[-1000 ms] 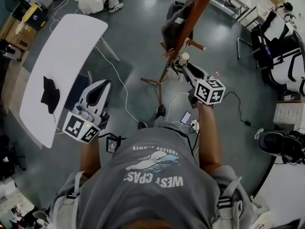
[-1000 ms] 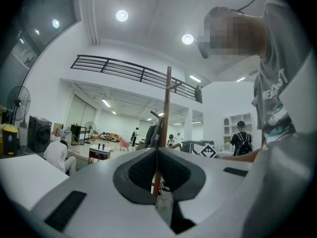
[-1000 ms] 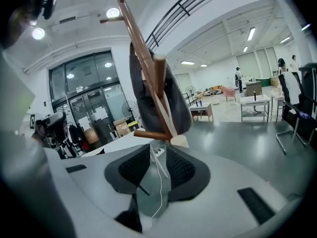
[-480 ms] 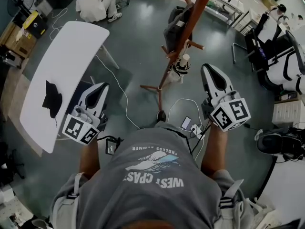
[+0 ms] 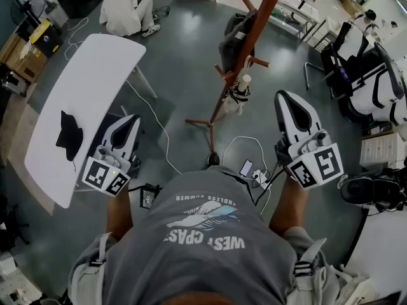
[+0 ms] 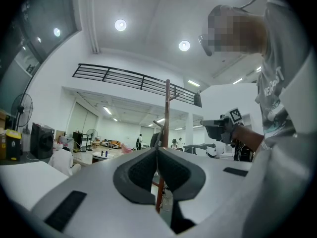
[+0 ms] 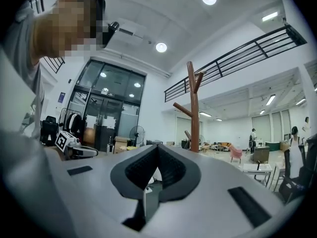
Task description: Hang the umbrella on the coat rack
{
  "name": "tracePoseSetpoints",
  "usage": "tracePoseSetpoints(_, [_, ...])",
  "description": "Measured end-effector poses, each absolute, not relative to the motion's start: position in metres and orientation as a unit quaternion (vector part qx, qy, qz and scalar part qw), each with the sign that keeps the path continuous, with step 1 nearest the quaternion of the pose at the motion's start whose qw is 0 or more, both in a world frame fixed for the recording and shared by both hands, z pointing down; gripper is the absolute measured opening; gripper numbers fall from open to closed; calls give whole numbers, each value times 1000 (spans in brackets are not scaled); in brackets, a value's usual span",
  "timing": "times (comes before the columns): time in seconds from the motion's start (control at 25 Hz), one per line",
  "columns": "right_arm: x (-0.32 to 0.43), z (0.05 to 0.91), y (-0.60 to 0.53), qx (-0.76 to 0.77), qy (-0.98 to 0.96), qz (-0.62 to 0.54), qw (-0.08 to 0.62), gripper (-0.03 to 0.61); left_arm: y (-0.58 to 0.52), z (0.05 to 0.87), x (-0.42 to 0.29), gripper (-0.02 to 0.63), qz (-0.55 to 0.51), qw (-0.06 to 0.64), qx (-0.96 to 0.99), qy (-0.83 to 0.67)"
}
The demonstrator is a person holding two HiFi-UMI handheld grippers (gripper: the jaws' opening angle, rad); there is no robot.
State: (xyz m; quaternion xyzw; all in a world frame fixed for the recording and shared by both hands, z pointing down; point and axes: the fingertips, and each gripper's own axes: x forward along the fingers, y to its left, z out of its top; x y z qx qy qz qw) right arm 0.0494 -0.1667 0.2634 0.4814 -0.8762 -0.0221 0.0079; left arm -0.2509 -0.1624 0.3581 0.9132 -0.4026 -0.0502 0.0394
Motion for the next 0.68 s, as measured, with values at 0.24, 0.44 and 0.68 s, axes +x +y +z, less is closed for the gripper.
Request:
tracePoseSetpoints(0.24, [44,261,-162,474,-880,-22,11,28,-156,358,-254,18,-56,39,913,-403])
tracePoseSetpoints(0.44, [46,264,-162,471,-882,-18,15,28,-152,360,-253,18,-57,40,911,-405])
tracePoseSetpoints(0.68, [49,268,-165,468,-883,-12,18,28,-149,360,-250,18,-56,41,910,-408])
